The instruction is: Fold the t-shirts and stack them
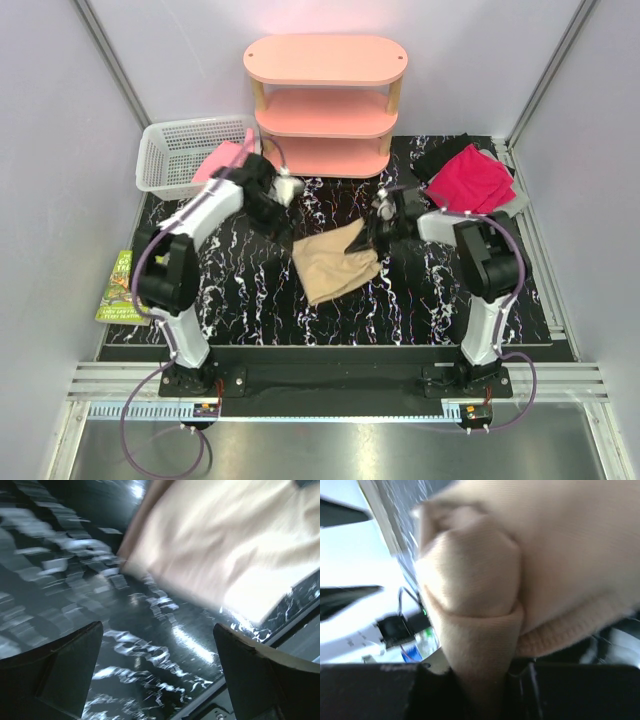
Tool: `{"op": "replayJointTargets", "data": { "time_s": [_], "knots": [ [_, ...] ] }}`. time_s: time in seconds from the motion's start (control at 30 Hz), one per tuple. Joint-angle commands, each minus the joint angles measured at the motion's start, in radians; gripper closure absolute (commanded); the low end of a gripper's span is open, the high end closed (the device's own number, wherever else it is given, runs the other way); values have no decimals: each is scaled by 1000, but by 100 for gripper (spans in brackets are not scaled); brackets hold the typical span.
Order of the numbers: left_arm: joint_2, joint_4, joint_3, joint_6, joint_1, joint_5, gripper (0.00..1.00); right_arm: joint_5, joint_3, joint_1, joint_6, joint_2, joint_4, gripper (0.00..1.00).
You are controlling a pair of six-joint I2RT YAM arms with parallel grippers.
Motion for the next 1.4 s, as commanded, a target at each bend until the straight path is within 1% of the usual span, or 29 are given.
{"op": "replayJointTargets", "data": {
  "time_s": [0.0, 0.03, 0.1, 0.13, 0.2, 0.23, 0.27, 0.33, 0.4, 0.5, 0.57, 0.83, 0.93, 1.07, 1.37],
  "knots": [
    [-185, -93, 140, 47, 155, 78, 1, 98, 184, -139, -97, -129, -185, 100],
    [-223, -102, 151, 63, 202, 84, 1, 97, 225, -165, -108, -132, -198, 100],
    [-259, -127, 151, 84, 241, 77, 1, 81, 255, -237, -106, -134, -218, 100],
    [-292, -133, 142, 103, 278, 83, 1, 81, 273, -260, -106, -137, -222, 100],
    [-322, -147, 125, 118, 308, 87, 1, 80, 291, -325, -106, -136, -233, 100],
    [-351, -152, 100, 133, 331, 89, 1, 74, 314, -333, -109, -134, -238, 100],
    [-363, -155, 87, 141, 339, 90, 1, 61, 328, -378, -106, -128, -241, 100],
    [-392, -155, 44, 156, 354, 86, 1, 31, 372, -431, -83, -111, -238, 100],
    [-411, -155, 8, 161, 355, 90, 1, 25, 409, -442, -76, -88, -239, 100],
    [-425, -156, -16, 163, 384, 98, 1, 21, 488, -459, -63, -57, -241, 100],
    [-431, -156, -35, 167, 390, 103, 1, 23, 549, -489, -48, -42, -238, 100],
    [-425, -182, -32, 179, 402, 95, 1, -18, 848, -581, 18, 84, -270, 100],
    [-428, -198, -29, 192, 413, 86, 1, -40, 896, -630, 35, 124, -271, 100],
    [-425, -211, -21, 206, 430, 75, 1, -64, 911, -678, 41, 167, -279, 100],
    [-400, -242, 31, 210, 436, 83, 1, -58, 825, -747, 30, 217, -281, 100]
  ]
}}
